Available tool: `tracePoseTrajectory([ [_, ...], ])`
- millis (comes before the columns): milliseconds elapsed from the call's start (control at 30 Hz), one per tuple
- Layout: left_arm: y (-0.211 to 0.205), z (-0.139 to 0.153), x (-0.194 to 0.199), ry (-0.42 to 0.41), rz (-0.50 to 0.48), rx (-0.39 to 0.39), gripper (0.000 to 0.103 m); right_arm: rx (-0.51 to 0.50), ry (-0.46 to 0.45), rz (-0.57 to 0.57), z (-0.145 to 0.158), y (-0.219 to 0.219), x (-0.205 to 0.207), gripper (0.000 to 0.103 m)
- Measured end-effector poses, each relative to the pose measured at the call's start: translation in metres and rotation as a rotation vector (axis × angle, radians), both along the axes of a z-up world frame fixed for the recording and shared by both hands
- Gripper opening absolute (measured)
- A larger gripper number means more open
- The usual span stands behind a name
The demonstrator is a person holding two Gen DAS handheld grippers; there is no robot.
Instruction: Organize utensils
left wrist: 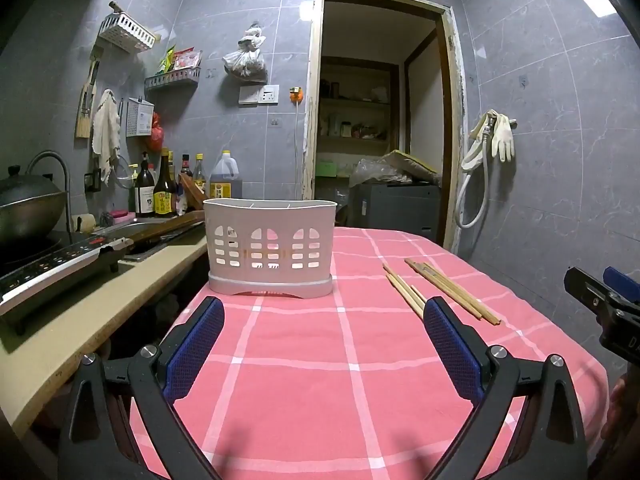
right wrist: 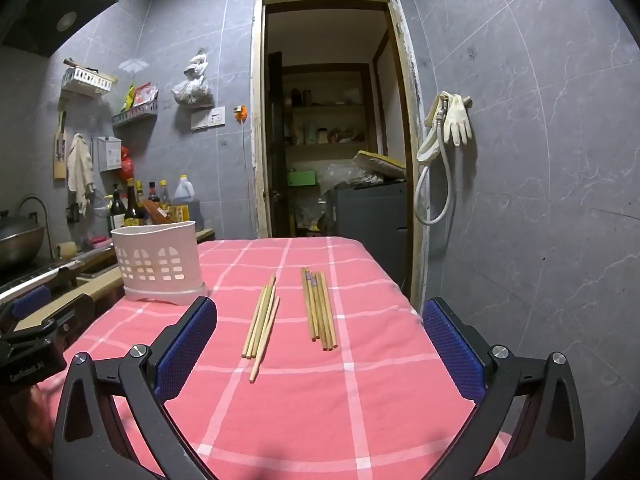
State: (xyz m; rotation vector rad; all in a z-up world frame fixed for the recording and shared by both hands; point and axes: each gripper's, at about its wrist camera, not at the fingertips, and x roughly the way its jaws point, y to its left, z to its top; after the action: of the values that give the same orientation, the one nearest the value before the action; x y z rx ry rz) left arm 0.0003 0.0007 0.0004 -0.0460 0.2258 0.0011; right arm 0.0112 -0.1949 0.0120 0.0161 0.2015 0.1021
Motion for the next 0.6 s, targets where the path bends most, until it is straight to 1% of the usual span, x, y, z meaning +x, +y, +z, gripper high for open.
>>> tracePoseTrajectory([
  [267,0.000,0.001,-0.002,-0.002,0.000,0.002,0.098,0.001,0.001,0.000,-0.001,0.000,0.000,0.103],
  [300,0.002,-0.009,0.002,0.001,0.000,0.000,0.098,0.001,0.001,0.000,-0.001,0.000,0.000,0.103],
  [567,0.004,-0.017,0.002,0.000,-0.001,0.000,0.098,0.002,0.002,0.000,-0.001,0.001,0.001,0.103],
  [600,0.002,-0.009,0.002,0.001,0.000,-0.001,0.098,0.002,0.003,0.000,-0.001,0.001,0.001,0.103],
])
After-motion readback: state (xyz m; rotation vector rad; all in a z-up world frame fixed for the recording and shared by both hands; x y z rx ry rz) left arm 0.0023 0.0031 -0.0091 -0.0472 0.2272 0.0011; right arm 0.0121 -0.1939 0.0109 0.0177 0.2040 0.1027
